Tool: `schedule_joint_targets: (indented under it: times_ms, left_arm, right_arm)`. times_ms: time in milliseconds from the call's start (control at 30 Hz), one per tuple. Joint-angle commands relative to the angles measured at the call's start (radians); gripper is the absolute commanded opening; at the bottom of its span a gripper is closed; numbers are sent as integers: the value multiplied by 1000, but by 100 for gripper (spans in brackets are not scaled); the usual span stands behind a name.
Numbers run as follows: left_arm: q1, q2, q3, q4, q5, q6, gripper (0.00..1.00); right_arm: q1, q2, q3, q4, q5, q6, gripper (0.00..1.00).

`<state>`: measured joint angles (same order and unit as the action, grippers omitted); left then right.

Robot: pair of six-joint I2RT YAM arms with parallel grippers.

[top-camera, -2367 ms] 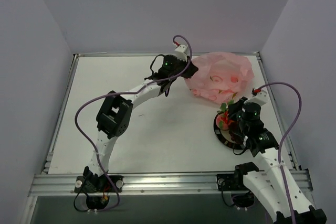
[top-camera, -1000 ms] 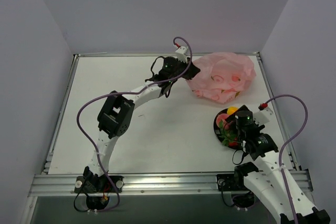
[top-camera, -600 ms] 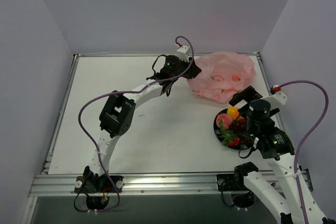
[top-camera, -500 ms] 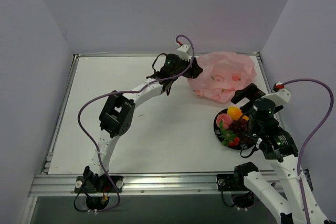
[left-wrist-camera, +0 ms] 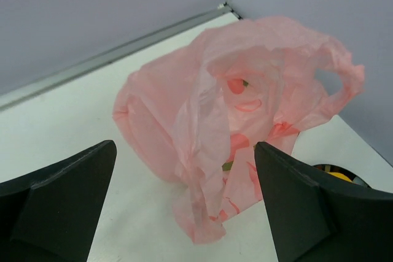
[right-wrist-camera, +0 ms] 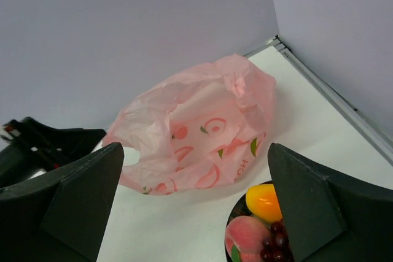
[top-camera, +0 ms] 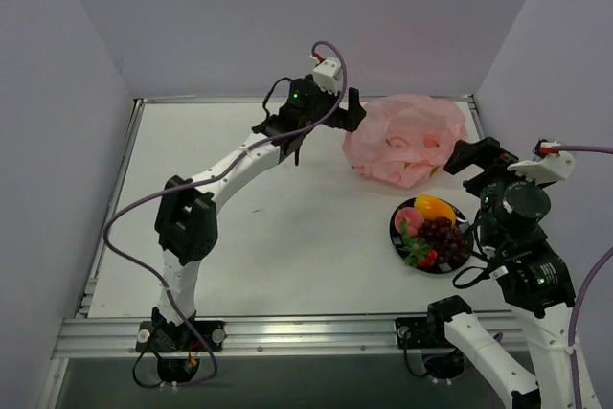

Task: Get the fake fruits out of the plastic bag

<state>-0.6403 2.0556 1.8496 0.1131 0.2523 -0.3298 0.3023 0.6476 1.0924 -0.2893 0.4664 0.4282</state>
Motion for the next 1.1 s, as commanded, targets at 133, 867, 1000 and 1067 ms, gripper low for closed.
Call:
schedule_joint_targets:
  times_ms: [133, 867, 1000, 1067]
  left_arm:
    - [-10, -392, -73, -211, -269, 86, 94]
    - [-159, -1356, -679, -745, -785, 55, 94]
    - [-159, -1407, -739, -725, -757, 75, 94]
    - [-159, -1398, -722, -701, -728, 103, 94]
  right_arm:
    - [6, -32, 37, 72, -47, -74, 99]
    - [4, -92, -115, 94, -94, -39, 100]
    - [4, -66, -181, 137, -136, 10, 100]
    - [4, -45, -148, 170, -166, 12, 100]
